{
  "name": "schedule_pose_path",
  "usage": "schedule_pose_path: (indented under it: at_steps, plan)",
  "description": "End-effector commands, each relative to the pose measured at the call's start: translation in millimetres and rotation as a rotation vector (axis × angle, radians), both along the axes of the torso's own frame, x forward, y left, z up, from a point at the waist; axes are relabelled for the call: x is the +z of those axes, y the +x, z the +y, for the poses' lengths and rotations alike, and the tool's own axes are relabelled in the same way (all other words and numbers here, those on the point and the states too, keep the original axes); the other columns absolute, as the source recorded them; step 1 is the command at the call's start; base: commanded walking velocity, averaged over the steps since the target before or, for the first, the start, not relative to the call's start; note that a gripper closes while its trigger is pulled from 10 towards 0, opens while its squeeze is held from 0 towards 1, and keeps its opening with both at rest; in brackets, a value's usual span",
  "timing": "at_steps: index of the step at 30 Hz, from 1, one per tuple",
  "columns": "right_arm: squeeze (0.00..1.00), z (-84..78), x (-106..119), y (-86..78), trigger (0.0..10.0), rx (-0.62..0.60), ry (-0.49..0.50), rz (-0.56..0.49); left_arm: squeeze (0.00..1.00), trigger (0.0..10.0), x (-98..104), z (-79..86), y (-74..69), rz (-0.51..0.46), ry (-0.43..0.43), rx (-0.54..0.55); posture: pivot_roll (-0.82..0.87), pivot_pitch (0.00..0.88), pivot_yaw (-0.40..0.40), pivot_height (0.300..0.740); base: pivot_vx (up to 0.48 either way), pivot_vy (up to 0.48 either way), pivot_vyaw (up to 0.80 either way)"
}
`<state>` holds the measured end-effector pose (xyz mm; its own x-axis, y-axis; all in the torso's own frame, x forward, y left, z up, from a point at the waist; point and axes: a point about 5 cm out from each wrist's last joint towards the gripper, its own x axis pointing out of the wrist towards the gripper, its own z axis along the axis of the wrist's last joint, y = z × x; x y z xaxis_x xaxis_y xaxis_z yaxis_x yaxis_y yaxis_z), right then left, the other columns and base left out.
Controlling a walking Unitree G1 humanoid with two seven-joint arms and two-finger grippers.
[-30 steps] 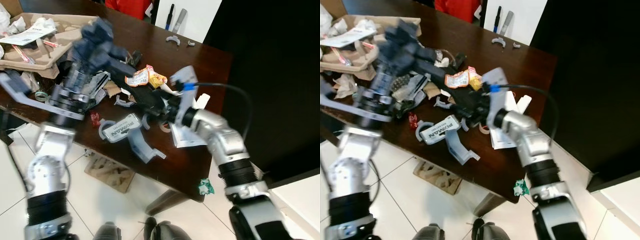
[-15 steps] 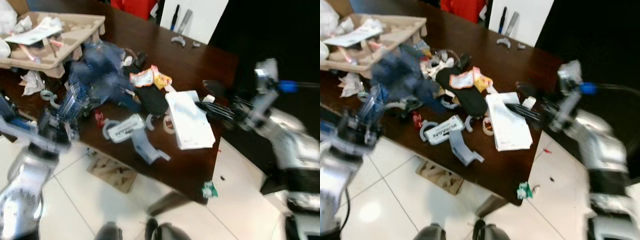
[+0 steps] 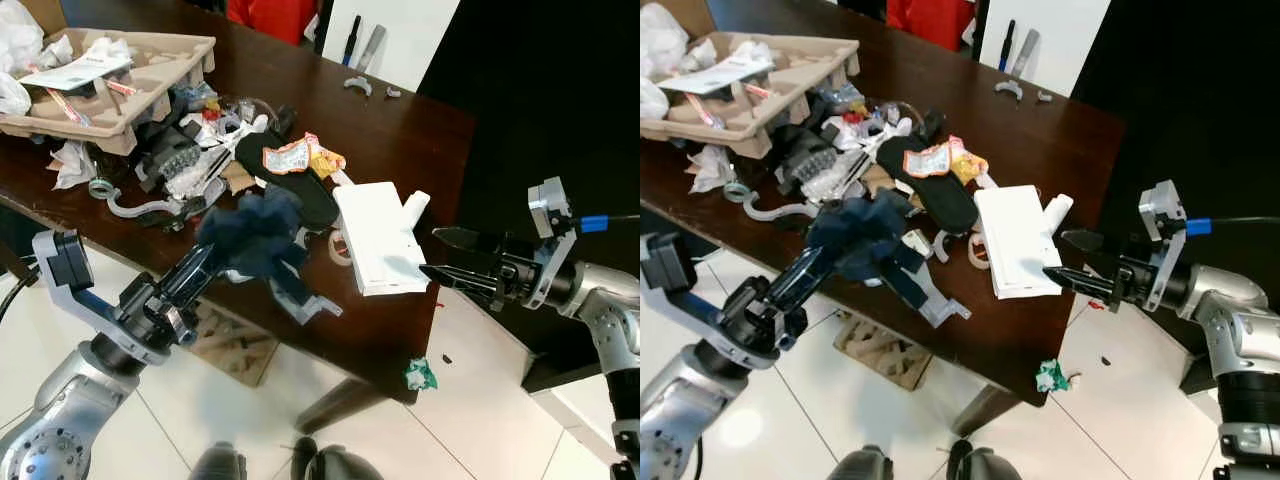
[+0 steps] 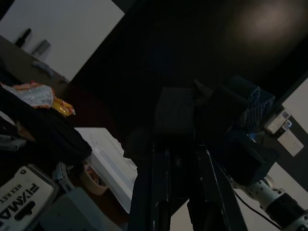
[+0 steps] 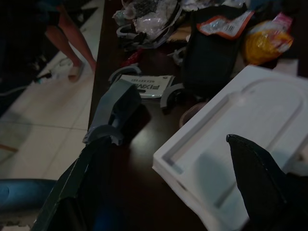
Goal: Picking trash to rubbish bin
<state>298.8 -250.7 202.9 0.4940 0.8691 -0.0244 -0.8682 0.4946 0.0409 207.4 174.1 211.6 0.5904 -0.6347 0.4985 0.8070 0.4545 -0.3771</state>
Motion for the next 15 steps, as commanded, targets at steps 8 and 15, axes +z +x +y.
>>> schedule_pose_path:
  at_steps: [8,15]
  plan:
    - [0.00,2.3,-7,6.0,10.0,-0.048,0.027,-0.016,0.00,10.0,15,-8.6,-6.7,-0.071,0.072,-0.035,0.20,0.182,-0.128,0.740,-0.464,0.000,0.00]
    - [0.00,11.8,-8,20.8,10.0,-0.152,0.026,-0.061,0.00,10.0,-15,-16.7,-5.8,0.032,0.155,-0.065,0.20,0.179,-0.122,0.740,-0.294,0.000,0.00]
